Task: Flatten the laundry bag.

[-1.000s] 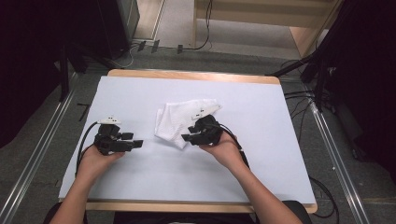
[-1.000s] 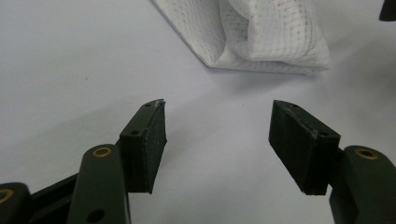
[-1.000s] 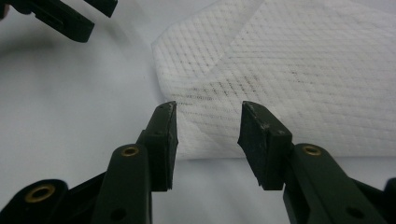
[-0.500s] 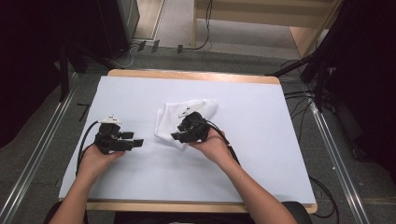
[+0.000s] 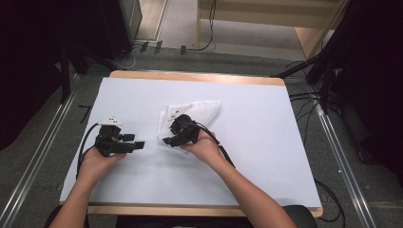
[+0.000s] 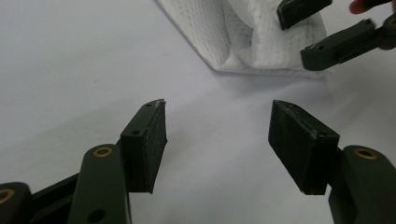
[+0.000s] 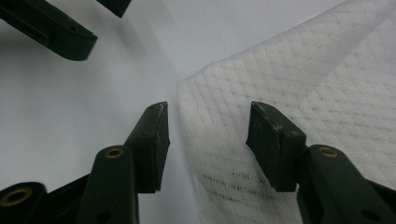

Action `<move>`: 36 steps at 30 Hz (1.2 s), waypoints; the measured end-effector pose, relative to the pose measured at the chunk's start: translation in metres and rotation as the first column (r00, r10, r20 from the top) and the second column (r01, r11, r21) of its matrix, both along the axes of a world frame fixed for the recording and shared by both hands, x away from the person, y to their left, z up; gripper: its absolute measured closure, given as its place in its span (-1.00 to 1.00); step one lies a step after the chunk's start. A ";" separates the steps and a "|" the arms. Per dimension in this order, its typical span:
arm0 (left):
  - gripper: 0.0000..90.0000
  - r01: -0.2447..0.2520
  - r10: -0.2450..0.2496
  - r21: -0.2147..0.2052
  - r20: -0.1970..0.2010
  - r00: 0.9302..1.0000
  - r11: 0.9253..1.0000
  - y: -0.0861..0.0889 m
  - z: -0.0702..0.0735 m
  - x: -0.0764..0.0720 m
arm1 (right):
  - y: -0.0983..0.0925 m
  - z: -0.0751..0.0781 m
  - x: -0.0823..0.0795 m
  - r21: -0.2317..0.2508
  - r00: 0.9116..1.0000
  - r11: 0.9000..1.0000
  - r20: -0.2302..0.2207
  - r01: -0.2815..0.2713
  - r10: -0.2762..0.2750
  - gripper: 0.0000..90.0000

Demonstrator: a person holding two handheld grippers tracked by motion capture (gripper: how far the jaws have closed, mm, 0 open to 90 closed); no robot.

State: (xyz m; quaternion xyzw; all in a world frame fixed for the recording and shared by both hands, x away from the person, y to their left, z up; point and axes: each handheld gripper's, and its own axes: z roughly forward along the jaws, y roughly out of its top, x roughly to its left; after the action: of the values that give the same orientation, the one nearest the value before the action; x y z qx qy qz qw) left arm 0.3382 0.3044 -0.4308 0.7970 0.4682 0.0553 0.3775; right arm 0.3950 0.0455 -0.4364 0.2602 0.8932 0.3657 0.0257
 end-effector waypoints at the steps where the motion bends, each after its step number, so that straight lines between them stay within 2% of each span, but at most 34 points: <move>1: -0.16 -0.002 0.002 -0.001 0.001 1.000 1.000 0.000 0.000 0.000 | 0.002 -0.002 0.001 -0.005 1.000 1.000 -0.004 0.001 -0.001 0.10; 5: -0.16 -0.006 0.006 -0.004 -0.002 1.000 1.000 0.001 -0.001 0.000 | 0.006 -0.010 0.005 -0.020 1.000 1.000 -0.009 -0.002 0.002 0.10; 7: -0.16 -0.002 0.002 0.000 -0.006 1.000 1.000 0.001 0.000 0.001 | 0.012 -0.017 0.005 -0.046 1.000 0.999 -0.005 -0.003 0.003 0.08; 10: -0.16 -0.001 0.001 0.000 -0.006 1.000 1.000 0.001 0.000 0.001 | 0.016 -0.022 0.005 -0.032 1.000 0.999 0.007 -0.008 0.008 0.08; 11: -0.16 0.000 0.000 0.001 -0.007 1.000 1.000 0.001 -0.001 0.001 | 0.017 -0.022 0.004 -0.036 1.000 0.999 0.014 -0.001 0.002 0.13; 15: -0.16 0.000 0.000 0.001 -0.006 1.000 1.000 0.000 -0.001 0.001 | 0.018 -0.023 0.001 -0.072 0.996 0.997 0.092 -0.007 0.014 0.33; 19: -0.16 0.001 -0.001 0.001 -0.009 1.000 1.000 -0.001 -0.001 0.001 | 0.018 -0.024 0.000 -0.079 0.993 0.997 0.118 -0.008 0.017 0.55; 21: -0.16 0.001 -0.001 0.003 -0.010 1.000 1.000 -0.001 -0.001 0.001 | 0.017 -0.024 0.001 -0.067 0.994 0.998 0.109 -0.006 0.013 0.70; 22: -0.16 0.000 0.000 0.004 -0.010 1.000 1.000 -0.001 -0.001 0.001 | 0.016 -0.024 0.002 -0.056 0.996 0.998 0.085 -0.008 0.012 0.81; 25: -0.16 -0.003 0.003 0.000 -0.009 1.000 1.000 -0.001 -0.002 0.001 | 0.015 -0.023 0.003 -0.050 0.998 0.999 0.066 -0.007 0.010 0.92; 28: -0.16 -0.004 0.004 0.001 -0.011 1.000 1.000 -0.001 -0.002 0.002 | 0.013 -0.020 0.006 -0.039 0.999 0.999 0.034 -0.002 0.003 0.94; 31: -0.16 -0.001 0.001 0.006 -0.011 1.000 1.000 -0.001 -0.002 0.002 | 0.008 -0.014 0.008 -0.002 1.000 1.000 0.016 0.009 -0.009 0.94; 36: -0.16 -0.003 0.003 0.003 -0.010 1.000 1.000 -0.003 -0.002 0.003 | -0.003 -0.003 0.008 0.038 1.000 0.999 0.004 0.018 -0.018 0.94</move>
State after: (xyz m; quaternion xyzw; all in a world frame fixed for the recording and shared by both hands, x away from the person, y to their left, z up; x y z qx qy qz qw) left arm 0.3408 0.3015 -0.4327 0.7971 0.4713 0.0524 0.3739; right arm 0.4034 0.0428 -0.4395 0.2680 0.8838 0.3827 0.0262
